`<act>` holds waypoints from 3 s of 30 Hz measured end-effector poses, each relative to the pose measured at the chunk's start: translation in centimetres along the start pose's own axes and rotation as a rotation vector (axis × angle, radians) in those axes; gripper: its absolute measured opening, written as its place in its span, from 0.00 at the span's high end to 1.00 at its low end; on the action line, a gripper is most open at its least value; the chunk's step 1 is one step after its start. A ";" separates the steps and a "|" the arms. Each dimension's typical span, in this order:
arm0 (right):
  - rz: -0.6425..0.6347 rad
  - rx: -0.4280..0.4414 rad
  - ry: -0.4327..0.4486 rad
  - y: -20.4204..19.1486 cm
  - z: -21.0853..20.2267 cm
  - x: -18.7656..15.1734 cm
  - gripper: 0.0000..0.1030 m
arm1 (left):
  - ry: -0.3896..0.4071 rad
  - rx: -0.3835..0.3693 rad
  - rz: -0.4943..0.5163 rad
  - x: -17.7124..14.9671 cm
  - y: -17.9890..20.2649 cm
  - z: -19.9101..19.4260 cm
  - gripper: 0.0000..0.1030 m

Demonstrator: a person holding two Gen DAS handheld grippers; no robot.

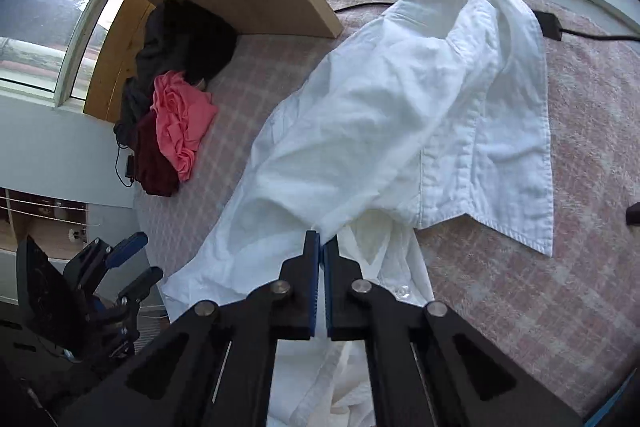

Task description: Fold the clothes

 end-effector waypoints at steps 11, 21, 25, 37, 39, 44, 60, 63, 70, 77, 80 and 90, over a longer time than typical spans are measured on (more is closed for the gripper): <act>-0.088 0.008 0.046 -7.6 1.1 7.5 0.98 | 0.006 -0.056 -0.145 1.4 -4.4 1.6 0.63; 0.035 -0.017 -0.028 -6.0 5.0 9.1 0.47 | -0.023 -0.213 -0.150 4.5 4.0 4.0 0.42; 0.005 -0.069 0.045 -5.5 -1.0 8.7 0.44 | -0.087 -0.164 -0.015 3.6 7.9 7.5 0.62; 0.098 -0.356 0.147 5.4 -5.3 12.3 0.44 | -0.149 -0.165 -0.030 0.4 5.5 10.2 0.92; 0.098 -0.371 0.135 6.4 -4.3 13.5 0.44 | -0.150 -0.169 -0.027 0.6 5.1 10.5 0.92; 0.099 -0.393 0.097 8.6 -2.5 15.5 0.44 | -0.154 -0.191 -0.038 0.6 4.7 10.8 0.92; -0.009 -0.260 0.075 6.2 -1.0 15.3 0.96 | -0.145 -0.198 -0.038 0.4 4.6 10.8 0.91; -0.075 -0.273 0.136 3.3 -3.0 14.0 0.96 | -0.130 -0.213 -0.053 0.1 3.9 9.7 0.89; -0.144 -0.331 0.311 -3.3 -12.4 2.7 0.96 | -0.044 -0.218 -0.030 -1.0 1.6 4.3 0.87; -0.001 -0.333 0.447 -5.7 -19.3 -8.8 0.96 | 0.182 -0.222 0.091 1.7 2.8 -3.5 0.57; 0.037 -0.352 0.478 -5.3 -20.9 -10.9 0.96 | 0.221 -0.237 0.099 2.8 1.6 -4.8 0.54; 0.038 -0.365 0.518 -6.4 -23.6 -13.0 0.96 | 0.059 -0.356 0.450 5.3 4.4 0.4 0.49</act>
Point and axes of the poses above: each gripper's, at about its wrist camera, not at the fingertips, and z roughly the way its jaws point, y to its right, x to its top, the point moved 8 cm from there along z, roughly the way its jaws point, and after that the axes turned 3 degrees about -y, right-handed, at the moved point
